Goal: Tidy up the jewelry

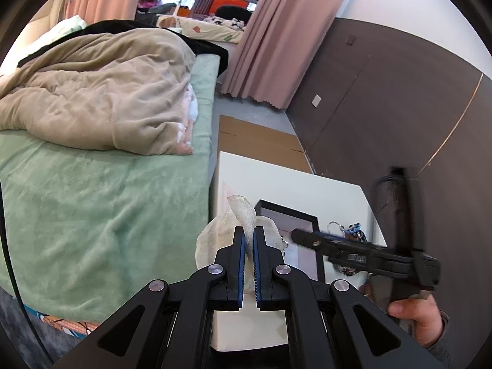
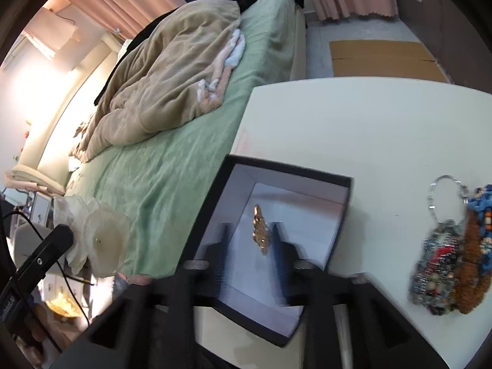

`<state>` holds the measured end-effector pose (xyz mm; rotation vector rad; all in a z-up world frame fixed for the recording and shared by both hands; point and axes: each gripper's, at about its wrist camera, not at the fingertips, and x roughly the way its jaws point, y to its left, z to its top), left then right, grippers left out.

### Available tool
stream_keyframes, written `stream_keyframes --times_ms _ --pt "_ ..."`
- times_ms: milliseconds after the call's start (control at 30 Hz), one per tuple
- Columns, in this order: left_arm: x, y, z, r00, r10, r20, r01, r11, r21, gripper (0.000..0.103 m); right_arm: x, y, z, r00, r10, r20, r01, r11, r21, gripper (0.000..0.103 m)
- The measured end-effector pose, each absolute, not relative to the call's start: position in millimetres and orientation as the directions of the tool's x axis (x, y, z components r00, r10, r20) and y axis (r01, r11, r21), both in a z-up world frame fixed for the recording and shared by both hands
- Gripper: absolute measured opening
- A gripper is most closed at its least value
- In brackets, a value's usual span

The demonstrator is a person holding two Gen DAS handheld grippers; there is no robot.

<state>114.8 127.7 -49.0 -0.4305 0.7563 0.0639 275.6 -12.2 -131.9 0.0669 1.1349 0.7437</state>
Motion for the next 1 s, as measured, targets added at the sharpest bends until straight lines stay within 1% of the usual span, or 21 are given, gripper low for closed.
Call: stream_keyframes --times_ms 33,233,367,533,700,1000 --pt "117 124 -49 0.728 -0.101 -0.678 -0.201 0.914 -0.352 0.004 273 -19 -124 0.242 0.572 -0.784 -0.505 0.764 0.401 0.067" --pt "135 97 -49 0.714 -0.135 -0.687 -0.145 0.932 -0.333 0.004 263 -68 -88 0.343 0.581 -0.738 -0.48 0.784 0.394 0.067" --pt "152 78 -53 0.698 -0.157 -0.699 -0.101 0.944 -0.313 0.005 255 -108 -77 0.391 0.572 -0.721 -0.438 0.805 0.401 0.068" --pt "173 64 -66 0.67 -0.166 -0.724 -0.082 0.952 -0.294 0.005 246 -152 -73 0.424 0.561 -0.711 -0.374 0.823 0.427 0.068" --pt "190 52 -79 0.64 -0.163 -0.75 -0.073 0.96 -0.271 0.005 237 -191 -73 0.462 0.528 -0.713 -0.316 0.849 0.424 0.068" --pt "216 47 -97 0.602 -0.192 -0.775 -0.091 0.948 -0.306 0.005 226 -236 -87 0.483 0.491 -0.725 -0.227 0.87 0.438 0.068"
